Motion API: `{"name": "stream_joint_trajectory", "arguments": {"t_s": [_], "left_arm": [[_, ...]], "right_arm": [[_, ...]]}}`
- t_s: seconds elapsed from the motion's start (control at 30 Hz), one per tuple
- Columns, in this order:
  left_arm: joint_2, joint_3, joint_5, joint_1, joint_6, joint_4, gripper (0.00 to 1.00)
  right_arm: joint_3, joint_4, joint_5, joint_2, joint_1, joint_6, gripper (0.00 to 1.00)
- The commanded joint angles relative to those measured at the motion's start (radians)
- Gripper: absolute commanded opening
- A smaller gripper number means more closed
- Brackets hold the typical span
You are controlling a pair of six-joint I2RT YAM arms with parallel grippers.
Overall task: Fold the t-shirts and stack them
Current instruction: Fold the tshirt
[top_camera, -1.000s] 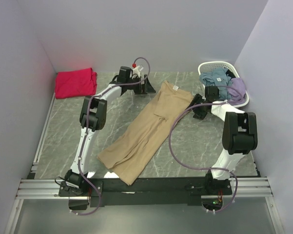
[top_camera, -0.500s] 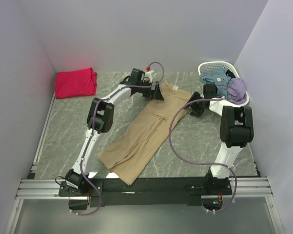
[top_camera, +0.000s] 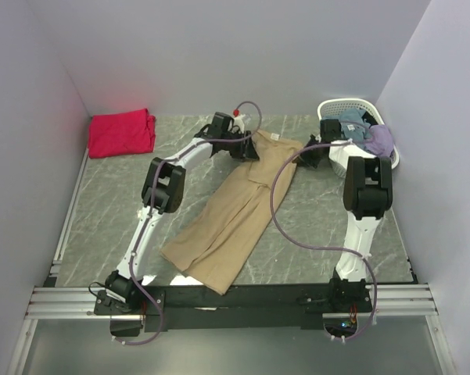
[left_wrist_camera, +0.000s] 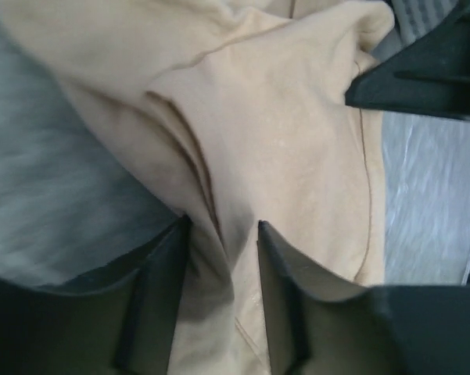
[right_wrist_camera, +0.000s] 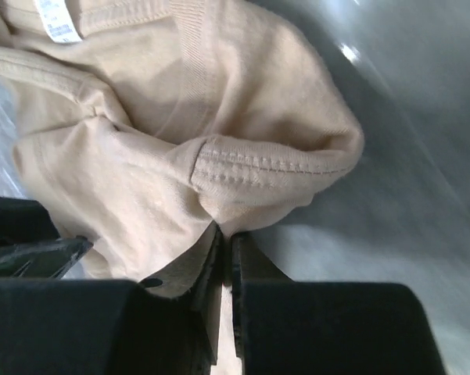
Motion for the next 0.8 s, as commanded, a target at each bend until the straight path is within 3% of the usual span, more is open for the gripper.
{"name": "stream_joint_trajectory", "arguments": {"t_s": [0.0,0.17,0.23,0.27,0.43,0.47,0.57,0.7,0.77], "left_arm": [[0.013,0.0,-0.099,0.086,-0.106,0.061,0.35],[-0.008,0.01,-0.163,0.16,-0.152,0.099,0.18],[-0.019,0.009,-0.2,0.172,-0.166,0.111,0.15],[-0.022,0.006,-0.209,0.184,-0.171,0.116,0.1],[-0.034,-0.016,-0.246,0.22,-0.194,0.144,0.02],[-0.033,-0.014,-0.248,0.23,-0.194,0.147,0.01],[-0.045,-0.04,-0.269,0.246,-0.194,0.173,0.01],[-0.077,-0.108,-0.277,0.27,-0.231,0.216,0.04],[-0.105,-0.14,-0.277,0.272,-0.223,0.217,0.28]], "right_arm": [[0.225,-0.082,-0.034,0.092,0.051,-0.023,0.09],[0.498,-0.222,-0.068,0.278,0.084,-0.028,0.15],[0.653,-0.266,-0.1,0.365,0.101,-0.025,0.18],[0.702,-0.297,-0.111,0.39,0.107,-0.02,0.3],[0.836,-0.244,-0.145,0.456,0.115,0.01,0.48],[0.815,-0.211,-0.132,0.448,0.112,0.015,0.56],[0.744,-0.113,-0.123,0.395,0.1,0.023,0.62],[0.7,-0.114,-0.108,0.356,0.086,-0.006,0.66],[0.665,-0.122,-0.08,0.309,0.083,-0.037,0.66]]}}
